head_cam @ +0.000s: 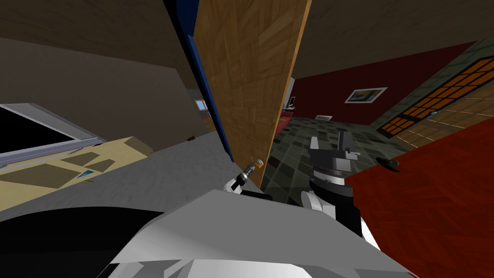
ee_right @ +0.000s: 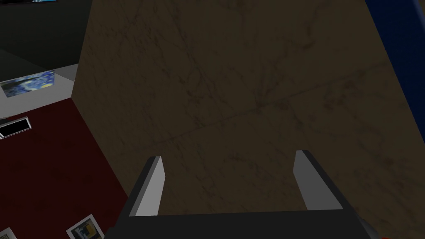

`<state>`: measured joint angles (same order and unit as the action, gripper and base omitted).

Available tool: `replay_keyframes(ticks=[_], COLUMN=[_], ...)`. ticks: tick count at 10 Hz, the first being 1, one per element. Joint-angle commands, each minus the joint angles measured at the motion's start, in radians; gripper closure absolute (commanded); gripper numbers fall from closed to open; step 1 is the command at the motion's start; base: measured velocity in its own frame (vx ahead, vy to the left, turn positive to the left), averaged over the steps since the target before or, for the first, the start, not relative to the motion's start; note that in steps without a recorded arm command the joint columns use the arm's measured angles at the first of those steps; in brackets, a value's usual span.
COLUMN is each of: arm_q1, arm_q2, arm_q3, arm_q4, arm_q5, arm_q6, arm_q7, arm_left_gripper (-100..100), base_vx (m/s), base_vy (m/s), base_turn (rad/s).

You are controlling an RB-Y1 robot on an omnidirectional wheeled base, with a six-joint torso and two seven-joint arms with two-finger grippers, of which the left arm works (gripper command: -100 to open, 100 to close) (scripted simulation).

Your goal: Push the door open

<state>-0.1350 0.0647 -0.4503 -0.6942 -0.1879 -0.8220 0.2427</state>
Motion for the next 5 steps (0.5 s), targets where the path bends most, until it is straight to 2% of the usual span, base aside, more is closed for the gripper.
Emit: replay_keyframes(ticks=[1,2,3,5], arm_q1=[0.001,0.001,0.001,0.001], arm_q2=[-0.006,-0.003,-0.003,-0.003], arm_q3=[0.003,0.002,0.002,0.002], arm_q4=[0.003,0.002,0.002,0.002], arm_q5=[0.001,0.001,0.001,0.001], arm_q6=[-0.002,-0.001,-0.001,-0.001], arm_q7=[-0.004,-0.002,-0.002,-0.002], arm_left_gripper=[-100,-100,100,100], base_vx=[0.167,0.076,-0.009,-0.015], base_vy=[-0.101,-0.039,0.004,0.017], base_turn=[-0.017,0.003,0.002,-0.015])
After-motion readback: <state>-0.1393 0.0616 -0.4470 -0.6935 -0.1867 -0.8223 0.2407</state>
